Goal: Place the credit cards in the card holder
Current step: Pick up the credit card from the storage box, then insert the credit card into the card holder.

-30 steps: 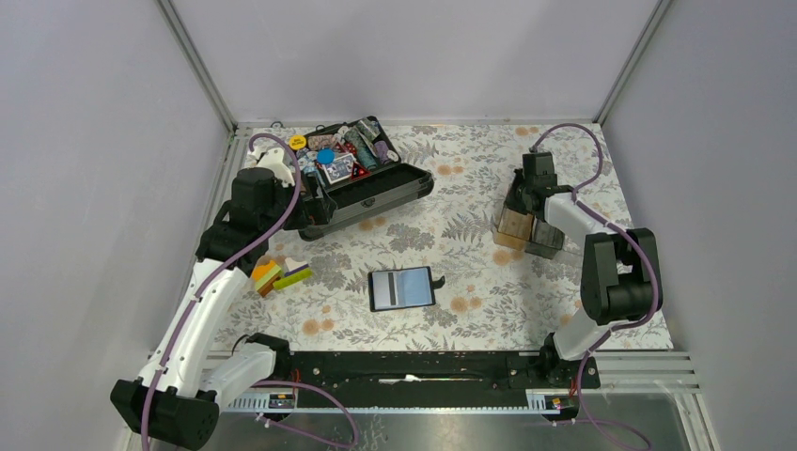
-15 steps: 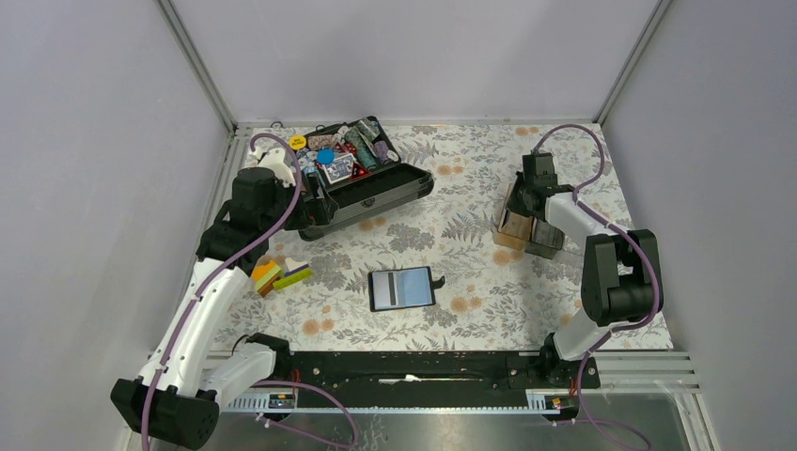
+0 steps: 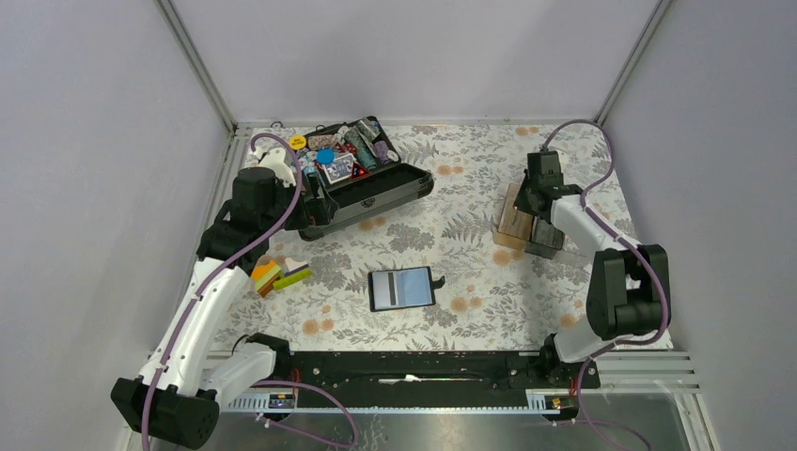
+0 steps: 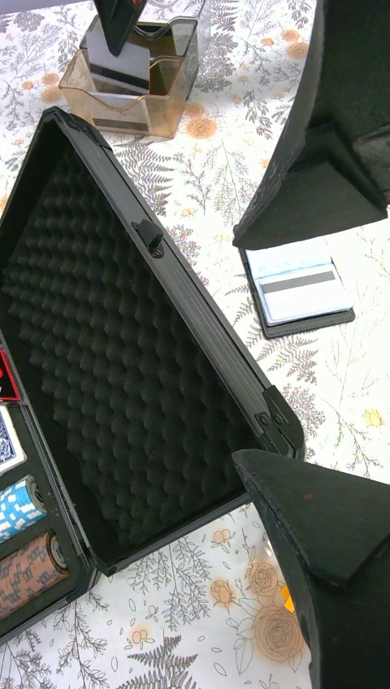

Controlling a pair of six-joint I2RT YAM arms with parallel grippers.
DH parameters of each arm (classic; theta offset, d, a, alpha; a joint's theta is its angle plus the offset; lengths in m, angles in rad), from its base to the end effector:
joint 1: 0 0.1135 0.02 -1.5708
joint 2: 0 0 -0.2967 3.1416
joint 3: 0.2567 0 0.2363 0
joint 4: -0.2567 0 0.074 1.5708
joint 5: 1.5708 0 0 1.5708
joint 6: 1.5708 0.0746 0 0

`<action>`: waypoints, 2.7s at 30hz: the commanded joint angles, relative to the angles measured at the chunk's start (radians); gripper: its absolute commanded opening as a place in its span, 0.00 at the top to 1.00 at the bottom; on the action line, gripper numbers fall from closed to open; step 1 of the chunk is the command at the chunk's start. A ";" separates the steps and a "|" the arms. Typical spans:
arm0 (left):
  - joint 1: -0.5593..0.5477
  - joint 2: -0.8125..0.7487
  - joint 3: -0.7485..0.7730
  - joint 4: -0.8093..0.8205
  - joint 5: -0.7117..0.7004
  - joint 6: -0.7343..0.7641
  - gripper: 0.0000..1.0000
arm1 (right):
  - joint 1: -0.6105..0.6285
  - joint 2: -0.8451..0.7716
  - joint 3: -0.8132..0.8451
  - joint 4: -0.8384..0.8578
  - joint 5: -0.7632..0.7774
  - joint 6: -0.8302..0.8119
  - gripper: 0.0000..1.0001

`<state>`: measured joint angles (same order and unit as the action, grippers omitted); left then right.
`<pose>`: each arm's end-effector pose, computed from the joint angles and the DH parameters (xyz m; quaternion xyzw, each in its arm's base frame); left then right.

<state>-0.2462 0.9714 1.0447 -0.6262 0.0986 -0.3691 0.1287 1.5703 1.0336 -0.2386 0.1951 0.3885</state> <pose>0.1944 -0.0564 0.3572 -0.0296 0.8720 -0.1884 0.4508 0.3510 0.0308 0.2419 0.1563 0.9049 0.0118 0.3956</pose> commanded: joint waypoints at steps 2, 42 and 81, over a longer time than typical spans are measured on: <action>0.005 -0.029 -0.008 0.063 -0.013 0.018 0.01 | -0.001 -0.160 0.021 -0.042 0.068 -0.032 1.00; -0.632 -0.168 -0.463 0.985 0.142 -0.556 0.59 | 0.437 -0.618 -0.455 0.985 -0.968 0.529 1.00; -0.615 0.133 -0.546 0.544 0.015 -0.484 1.00 | 0.639 -0.288 -0.430 0.160 -0.160 0.236 0.46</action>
<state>-0.8742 1.0882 0.5156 -0.1795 0.1017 -0.8608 0.7498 1.2613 0.5598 -0.0860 -0.0662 0.6327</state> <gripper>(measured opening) 0.023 0.566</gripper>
